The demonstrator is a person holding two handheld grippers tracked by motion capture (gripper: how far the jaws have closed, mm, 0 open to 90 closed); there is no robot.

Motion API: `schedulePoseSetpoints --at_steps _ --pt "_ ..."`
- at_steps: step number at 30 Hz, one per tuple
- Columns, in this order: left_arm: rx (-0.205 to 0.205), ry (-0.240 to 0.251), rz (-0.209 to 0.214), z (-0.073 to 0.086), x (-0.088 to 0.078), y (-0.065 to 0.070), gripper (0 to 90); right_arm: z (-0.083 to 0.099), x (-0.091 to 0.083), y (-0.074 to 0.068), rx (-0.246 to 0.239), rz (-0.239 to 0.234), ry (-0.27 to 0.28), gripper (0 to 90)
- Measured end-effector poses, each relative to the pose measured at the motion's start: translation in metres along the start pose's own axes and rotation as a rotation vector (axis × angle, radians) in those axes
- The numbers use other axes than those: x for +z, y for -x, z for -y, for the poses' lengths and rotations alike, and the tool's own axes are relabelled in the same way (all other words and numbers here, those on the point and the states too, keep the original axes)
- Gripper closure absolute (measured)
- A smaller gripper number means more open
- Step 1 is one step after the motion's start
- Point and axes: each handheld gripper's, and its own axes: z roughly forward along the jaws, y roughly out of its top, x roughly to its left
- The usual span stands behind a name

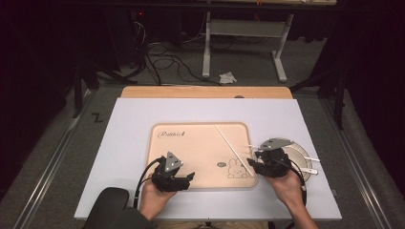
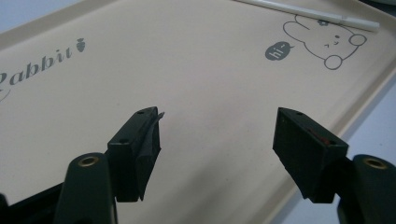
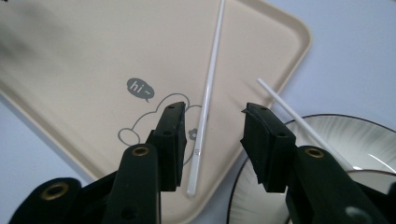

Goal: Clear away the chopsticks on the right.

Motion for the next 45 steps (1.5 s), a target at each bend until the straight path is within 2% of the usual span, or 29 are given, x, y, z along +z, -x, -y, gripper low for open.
schedulePoseSetpoints --at_steps 3,4,11,12,13,14,15,17,18,25,29,31,34,35,37,39,42,45 --pt "0.003 0.000 0.005 -0.001 0.001 0.000 32.2 0.001 -0.006 0.005 0.010 0.006 0.024 59.4" --pt "0.005 -0.001 0.009 -0.001 0.002 0.000 32.2 0.003 -0.013 0.010 0.042 0.007 0.041 59.5" --pt "0.011 -0.005 0.008 -0.002 0.003 0.001 32.2 0.009 -0.035 0.028 0.100 0.033 0.077 60.0" --pt "0.009 -0.003 0.005 -0.002 0.003 0.001 32.2 0.010 -0.039 0.034 0.111 0.042 0.085 60.0" --pt "0.009 -0.003 0.005 -0.002 0.003 0.001 32.2 0.010 -0.039 0.034 0.111 0.042 0.085 60.0" --pt "0.006 -0.003 0.004 -0.002 0.003 0.000 32.2 0.012 -0.043 0.041 0.124 0.051 0.089 60.0" --pt "0.006 -0.003 0.004 -0.002 0.003 0.000 32.2 0.012 -0.043 0.041 0.124 0.051 0.089 60.0" --pt "0.006 -0.007 0.005 -0.002 0.003 0.000 32.2 0.016 -0.046 0.050 0.147 0.065 0.093 60.2" --pt "0.007 -0.008 0.004 -0.002 0.003 0.000 32.2 0.016 -0.046 0.050 0.147 0.065 0.093 60.2" --pt "0.004 -0.004 -0.008 -0.001 -0.001 0.000 32.1 0.026 -0.054 0.075 0.194 0.100 0.105 61.1" --pt "0.000 -0.005 -0.016 0.001 -0.002 -0.001 32.0 0.028 -0.058 0.084 0.195 0.125 0.107 61.4" --pt "-0.006 -0.004 -0.022 0.002 -0.003 -0.001 32.0 0.028 -0.059 0.089 0.193 0.132 0.106 61.5" --pt "-0.013 -0.005 -0.031 0.004 -0.006 -0.002 31.9 0.031 -0.058 0.101 0.200 0.154 0.073 64.2" --pt "-0.018 -0.002 -0.034 0.005 -0.006 -0.002 31.9 0.031 -0.058 0.101 0.200 0.154 0.073 64.2" --pt "-0.027 -0.002 -0.041 0.008 -0.009 -0.003 31.9 0.033 -0.057 0.111 0.211 0.169 0.053 65.4" --pt "-0.030 -0.003 -0.046 0.008 -0.010 -0.004 32.0 0.034 -0.057 0.115 0.216 0.172 0.046 65.5" --pt "-0.040 -0.004 -0.055 0.010 -0.011 -0.004 31.9 0.040 -0.053 0.130 0.223 0.185 -0.001 67.5" --pt "-0.046 -0.003 -0.059 0.012 -0.013 -0.005 31.8 0.044 -0.049 0.135 0.226 0.187 -0.023 68.2"
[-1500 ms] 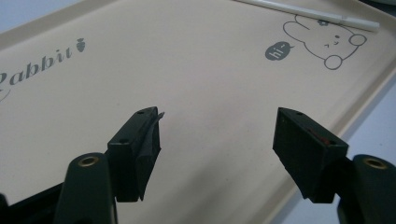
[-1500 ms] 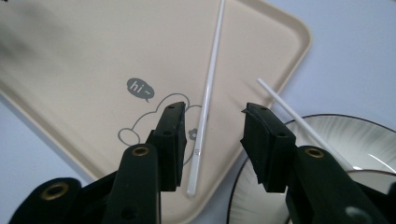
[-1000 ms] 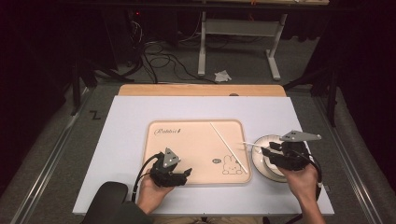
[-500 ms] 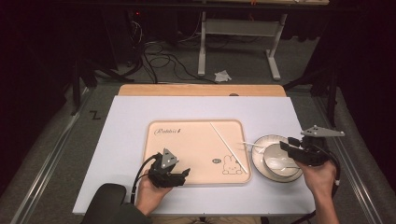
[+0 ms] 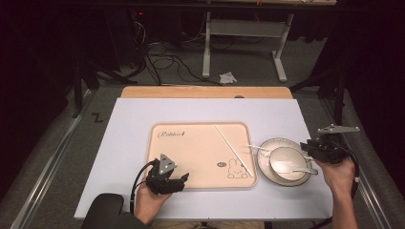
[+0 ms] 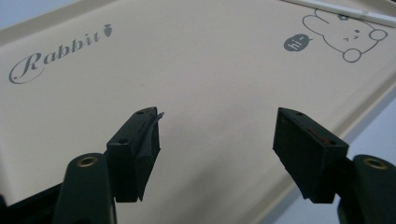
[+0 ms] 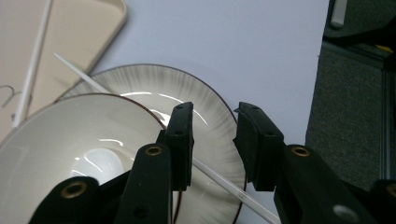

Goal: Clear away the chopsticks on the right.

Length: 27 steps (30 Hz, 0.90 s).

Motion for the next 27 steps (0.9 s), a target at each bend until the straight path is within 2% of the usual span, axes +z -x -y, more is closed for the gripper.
schedulePoseSetpoints --at_steps 5,9,22,27 --pt "-0.001 -0.001 -0.013 0.002 -0.001 0.000 31.5 0.004 0.013 0.005 -0.028 -0.005 -0.073 68.5" --pt "0.031 -0.003 -0.030 0.001 -0.001 0.004 31.3 0.006 0.019 0.008 -0.031 -0.021 -0.112 68.5" --pt "0.027 -0.004 -0.026 0.001 0.000 0.003 31.2 0.012 0.024 0.013 -0.034 -0.050 -0.153 68.1" --pt "0.020 0.002 -0.025 0.002 -0.001 0.002 31.3 0.015 0.028 0.014 -0.034 -0.067 -0.188 68.0"
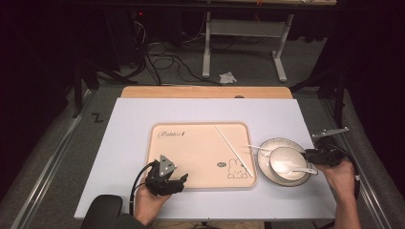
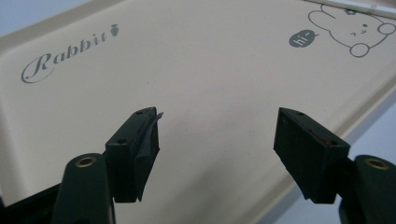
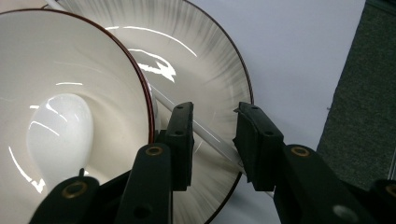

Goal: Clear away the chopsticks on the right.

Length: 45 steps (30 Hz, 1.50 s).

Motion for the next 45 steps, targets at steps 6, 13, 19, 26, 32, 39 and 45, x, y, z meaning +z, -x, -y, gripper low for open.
schedulePoseSetpoints --at_steps 6,13,19,26,32,39,45 --pt "0.001 -0.003 -0.002 0.000 0.000 0.000 31.2 0.001 0.005 0.001 -0.003 -0.007 -0.023 68.1" --pt "0.001 -0.002 -0.001 0.000 0.001 0.000 31.3 0.001 0.005 0.002 0.001 -0.016 -0.023 69.5" --pt "0.002 -0.002 -0.001 0.000 0.001 0.000 31.2 0.002 0.007 0.003 0.003 -0.016 -0.031 71.3" --pt "0.002 -0.004 0.001 0.000 0.001 0.000 31.2 0.004 0.010 0.004 0.008 -0.020 -0.043 74.5" --pt "0.002 -0.002 0.002 0.000 0.001 0.000 31.2 0.005 0.010 0.005 0.010 -0.026 -0.048 81.0" --pt "0.003 -0.003 0.001 0.000 0.001 0.000 31.2 0.005 0.011 0.006 0.014 -0.025 -0.048 84.7" --pt "0.004 -0.003 0.003 0.000 0.001 0.001 31.2 0.005 0.008 0.006 0.034 -0.027 -0.031 85.2"
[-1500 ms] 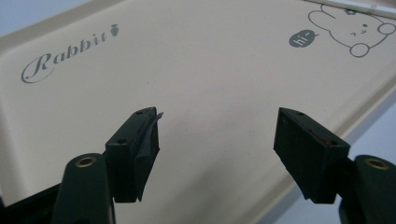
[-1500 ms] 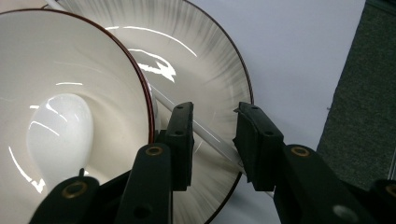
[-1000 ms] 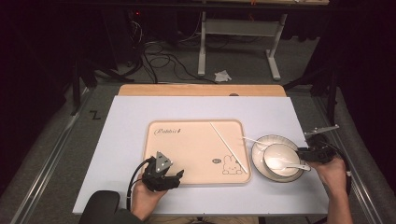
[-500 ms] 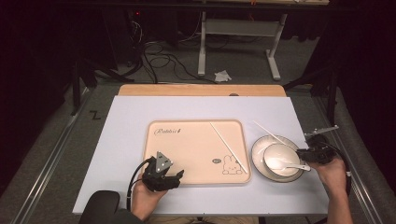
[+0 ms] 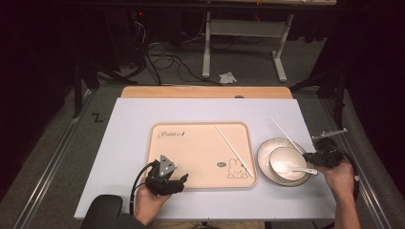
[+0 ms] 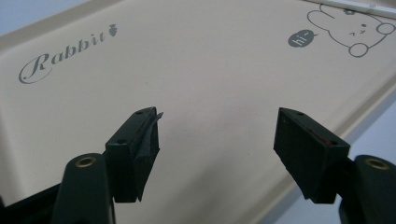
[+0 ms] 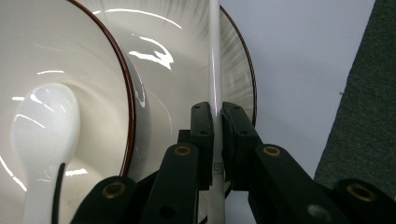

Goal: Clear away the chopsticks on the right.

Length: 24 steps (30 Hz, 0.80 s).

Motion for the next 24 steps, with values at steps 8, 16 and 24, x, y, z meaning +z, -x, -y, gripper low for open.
schedulePoseSetpoints --at_steps 8,16,24 --pt "0.005 0.002 0.005 -0.001 0.002 0.001 31.3 0.001 -0.010 -0.001 0.009 -0.010 0.070 85.5" --pt "0.017 0.000 0.020 -0.004 0.005 0.002 31.4 0.005 -0.022 -0.005 0.023 -0.024 0.120 85.5" --pt "0.031 -0.002 0.036 -0.007 0.009 0.004 31.6 0.008 -0.037 -0.013 0.028 -0.041 0.175 85.5"
